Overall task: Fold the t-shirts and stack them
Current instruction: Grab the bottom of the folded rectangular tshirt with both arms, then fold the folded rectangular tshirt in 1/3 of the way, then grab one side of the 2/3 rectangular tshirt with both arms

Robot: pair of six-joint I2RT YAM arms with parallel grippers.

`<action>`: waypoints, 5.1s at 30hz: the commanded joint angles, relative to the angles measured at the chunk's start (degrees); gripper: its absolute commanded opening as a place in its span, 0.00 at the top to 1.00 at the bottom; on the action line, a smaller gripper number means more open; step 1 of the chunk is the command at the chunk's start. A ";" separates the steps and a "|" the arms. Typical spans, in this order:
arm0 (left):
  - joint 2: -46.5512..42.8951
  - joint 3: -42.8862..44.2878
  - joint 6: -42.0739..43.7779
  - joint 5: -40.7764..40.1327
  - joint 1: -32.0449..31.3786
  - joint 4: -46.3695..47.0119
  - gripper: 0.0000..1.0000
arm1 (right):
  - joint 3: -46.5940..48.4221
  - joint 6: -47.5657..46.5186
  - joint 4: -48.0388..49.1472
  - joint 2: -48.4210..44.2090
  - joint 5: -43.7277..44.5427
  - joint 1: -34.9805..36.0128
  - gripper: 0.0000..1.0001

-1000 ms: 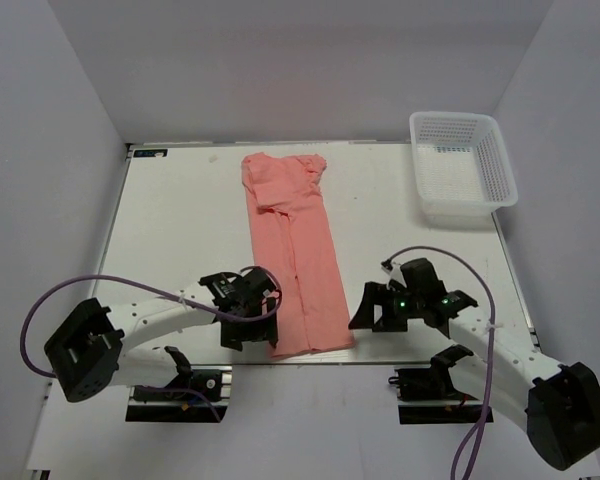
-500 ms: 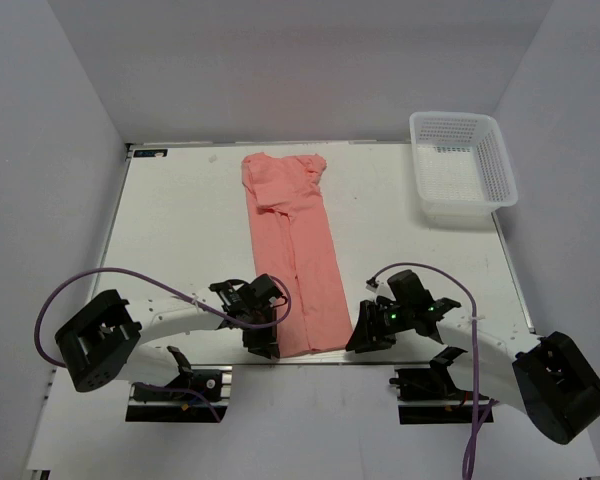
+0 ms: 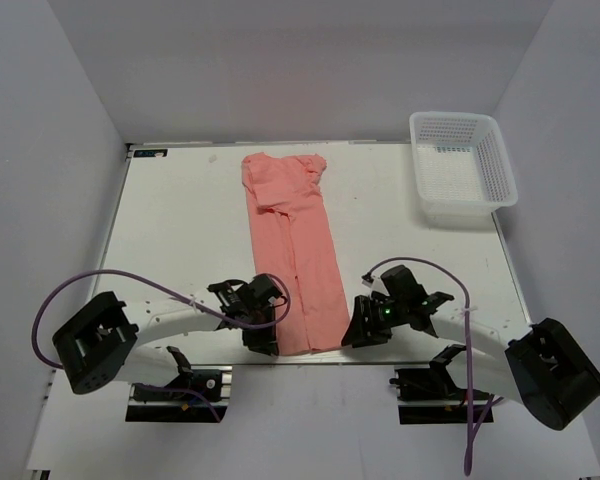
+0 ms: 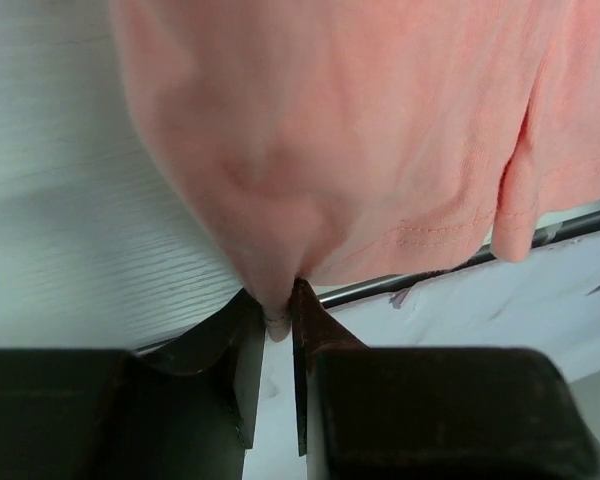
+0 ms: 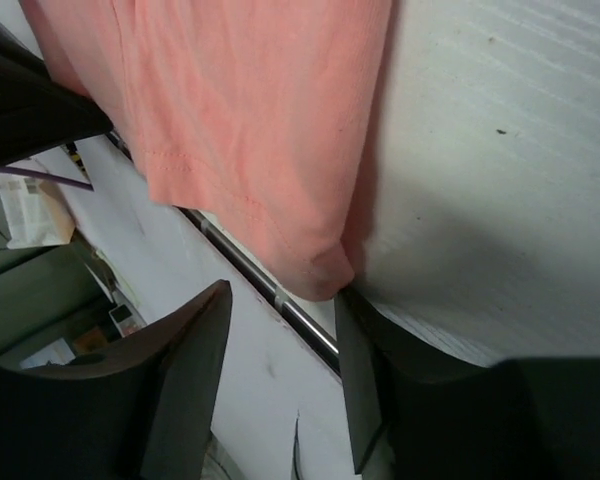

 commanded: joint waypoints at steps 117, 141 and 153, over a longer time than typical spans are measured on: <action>45.84 67.52 23.92 -11.56 34.66 4.96 0.00 | 59.89 -19.21 -1.04 35.46 8.01 -13.20 0.10; 22.65 63.76 24.01 -39.18 35.27 -5.31 0.00 | 42.40 -17.28 1.33 23.17 14.25 -12.85 0.10; 11.23 27.67 20.41 -14.17 33.43 7.48 0.00 | 42.22 -15.78 1.95 31.50 13.11 -12.50 0.10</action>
